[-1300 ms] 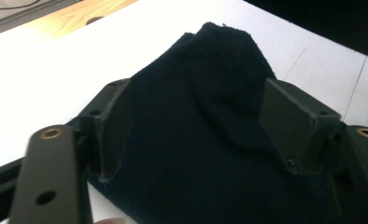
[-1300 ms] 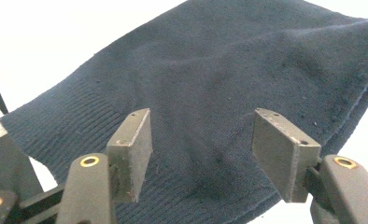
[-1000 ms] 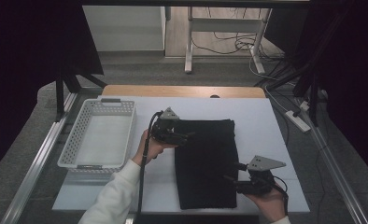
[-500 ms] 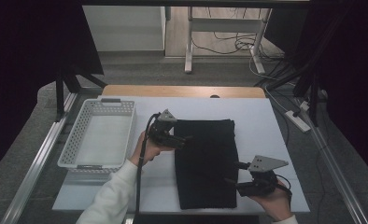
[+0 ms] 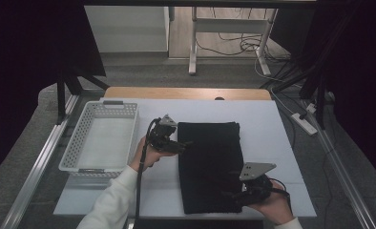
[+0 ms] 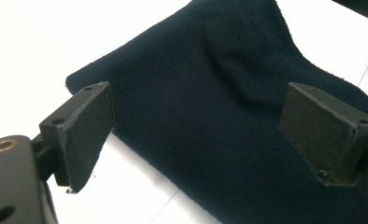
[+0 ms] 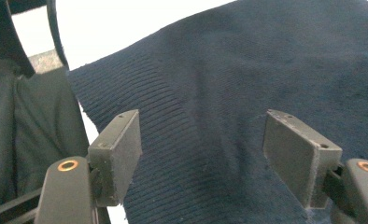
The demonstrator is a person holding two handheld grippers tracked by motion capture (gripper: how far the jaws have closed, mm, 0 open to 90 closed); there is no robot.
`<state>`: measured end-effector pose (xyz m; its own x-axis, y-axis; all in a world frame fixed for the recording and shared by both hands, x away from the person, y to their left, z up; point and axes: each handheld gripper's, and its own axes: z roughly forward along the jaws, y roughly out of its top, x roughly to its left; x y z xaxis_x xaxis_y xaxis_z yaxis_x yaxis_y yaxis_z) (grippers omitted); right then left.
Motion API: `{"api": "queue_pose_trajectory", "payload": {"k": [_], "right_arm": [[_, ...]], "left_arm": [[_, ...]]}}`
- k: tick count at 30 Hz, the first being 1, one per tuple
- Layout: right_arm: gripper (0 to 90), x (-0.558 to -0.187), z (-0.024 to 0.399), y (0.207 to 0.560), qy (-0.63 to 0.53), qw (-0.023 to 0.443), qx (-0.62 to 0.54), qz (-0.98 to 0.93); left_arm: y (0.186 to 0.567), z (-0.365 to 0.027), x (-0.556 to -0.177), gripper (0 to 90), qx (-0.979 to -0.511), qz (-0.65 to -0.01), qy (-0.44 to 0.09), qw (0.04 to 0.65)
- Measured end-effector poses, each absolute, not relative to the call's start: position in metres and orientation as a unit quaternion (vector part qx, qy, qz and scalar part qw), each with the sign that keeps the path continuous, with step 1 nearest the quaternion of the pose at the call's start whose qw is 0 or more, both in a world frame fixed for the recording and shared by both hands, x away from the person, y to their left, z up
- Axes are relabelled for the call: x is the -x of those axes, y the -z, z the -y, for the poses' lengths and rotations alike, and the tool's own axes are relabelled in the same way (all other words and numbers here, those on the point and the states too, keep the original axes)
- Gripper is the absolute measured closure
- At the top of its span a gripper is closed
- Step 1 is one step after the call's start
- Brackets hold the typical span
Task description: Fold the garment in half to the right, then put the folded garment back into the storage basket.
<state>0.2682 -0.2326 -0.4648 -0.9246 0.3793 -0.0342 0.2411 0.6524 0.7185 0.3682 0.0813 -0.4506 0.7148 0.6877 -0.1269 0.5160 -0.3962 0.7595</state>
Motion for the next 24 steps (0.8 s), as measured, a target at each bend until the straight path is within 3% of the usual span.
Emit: {"api": "queue_pose_trajectory", "payload": {"k": [24], "right_arm": [[26.2,-0.253,0.216,0.475,-0.290,0.061,-0.114,-0.948]], "left_arm": [[0.458,-0.078,-0.364,10.0,-0.833,-0.369,-0.103,0.400]]}}
